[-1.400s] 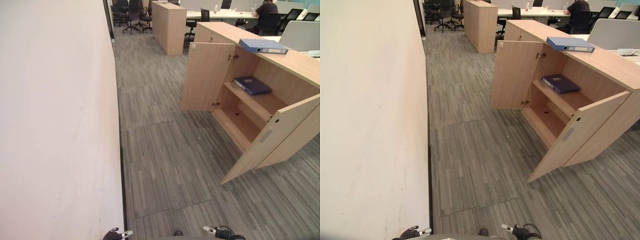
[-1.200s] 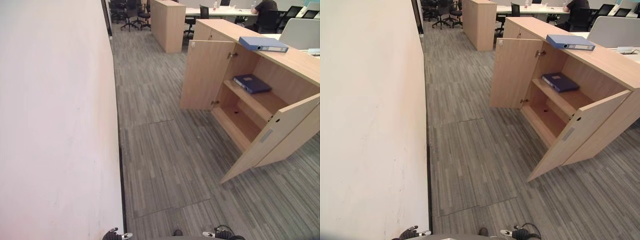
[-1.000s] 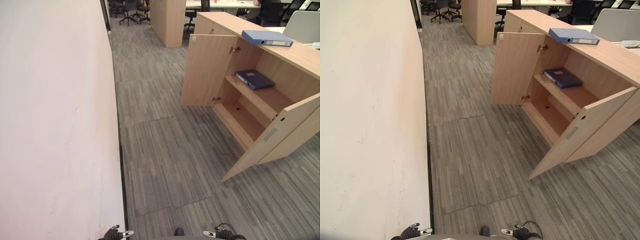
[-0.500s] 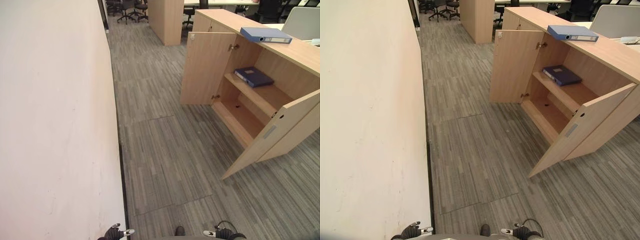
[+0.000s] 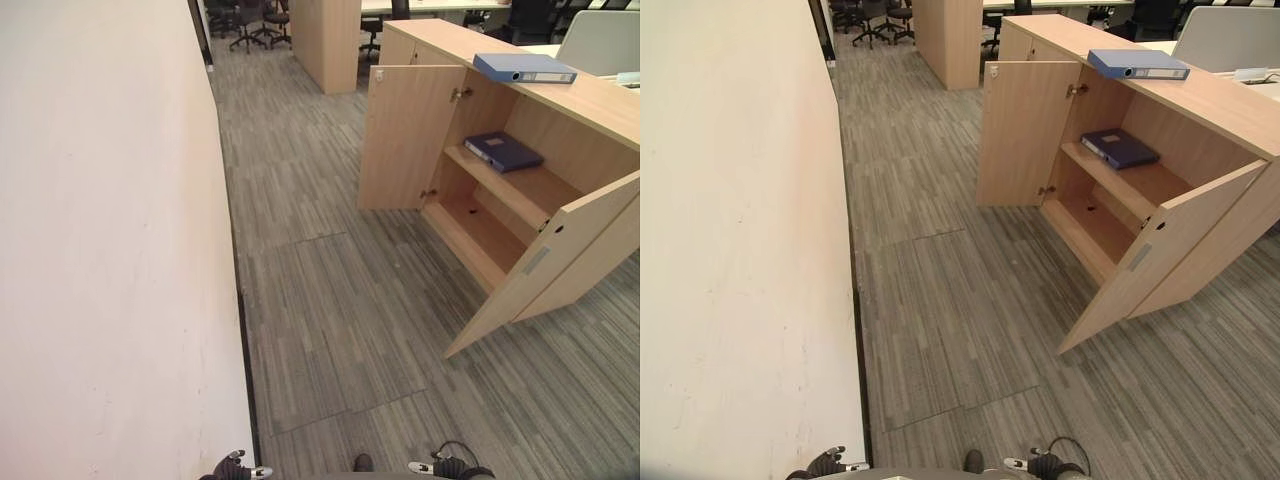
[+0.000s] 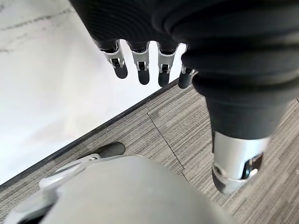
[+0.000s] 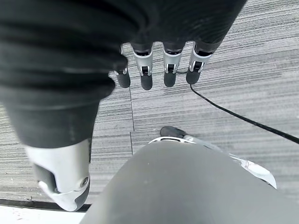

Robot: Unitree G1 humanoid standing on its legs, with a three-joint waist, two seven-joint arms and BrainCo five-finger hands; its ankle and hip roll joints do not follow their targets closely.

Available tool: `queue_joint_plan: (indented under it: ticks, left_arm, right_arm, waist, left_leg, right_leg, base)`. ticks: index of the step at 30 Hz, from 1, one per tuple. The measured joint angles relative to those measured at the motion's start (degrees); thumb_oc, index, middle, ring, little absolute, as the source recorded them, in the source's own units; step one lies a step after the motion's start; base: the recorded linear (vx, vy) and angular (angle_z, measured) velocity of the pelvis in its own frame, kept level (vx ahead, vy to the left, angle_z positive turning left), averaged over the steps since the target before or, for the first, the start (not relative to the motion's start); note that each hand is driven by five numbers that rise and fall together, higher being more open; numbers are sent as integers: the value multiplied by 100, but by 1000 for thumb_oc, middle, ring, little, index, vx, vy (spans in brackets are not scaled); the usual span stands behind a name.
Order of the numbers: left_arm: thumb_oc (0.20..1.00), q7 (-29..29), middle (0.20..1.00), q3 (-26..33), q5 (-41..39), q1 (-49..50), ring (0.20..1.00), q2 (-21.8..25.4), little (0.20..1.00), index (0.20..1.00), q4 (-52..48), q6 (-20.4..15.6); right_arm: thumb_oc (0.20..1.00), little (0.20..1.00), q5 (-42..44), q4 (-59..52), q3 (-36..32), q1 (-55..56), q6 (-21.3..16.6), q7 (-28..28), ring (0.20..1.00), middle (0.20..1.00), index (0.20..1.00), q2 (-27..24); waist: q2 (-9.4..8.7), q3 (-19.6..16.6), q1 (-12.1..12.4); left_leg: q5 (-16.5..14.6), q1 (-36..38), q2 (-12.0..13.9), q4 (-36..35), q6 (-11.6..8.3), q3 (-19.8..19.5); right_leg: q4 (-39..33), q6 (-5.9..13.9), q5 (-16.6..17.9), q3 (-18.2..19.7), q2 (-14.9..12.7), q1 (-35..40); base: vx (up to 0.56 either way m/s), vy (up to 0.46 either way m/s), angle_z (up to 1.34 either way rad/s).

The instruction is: Put the empty folder in the office cabinet

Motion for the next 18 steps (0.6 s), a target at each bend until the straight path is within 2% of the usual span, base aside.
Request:
queue_joint_plan:
  ticks: [9, 18]
  left_arm:
    - [1000, 121, 1000, -22, 110, 20, 1000, -44, 1000, 1000, 20, 49]
    - [1000, 140, 1000, -9, 109, 25, 1000, -88, 1000, 1000, 23, 50]
  right_arm:
    - [1000, 1000, -216, -217, -22, 49, -17, -358, 1000, 1000, 1000, -38]
    - [1000, 1000, -216, -156, -54, 49, -8, -376, 1000, 1000, 1000, -64]
  waist:
    - [72, -24, -5]
    - [146, 23, -5]
  left_leg:
    - [0, 2, 1, -12, 0, 46]
    - [0, 5, 5, -6, 1, 39]
  right_leg:
    - [0, -4, 17, 59, 8, -26]
    - [-1, -4, 17, 52, 9, -17]
  base:
    - [-1, 1, -3]
    - [0, 0, 0]
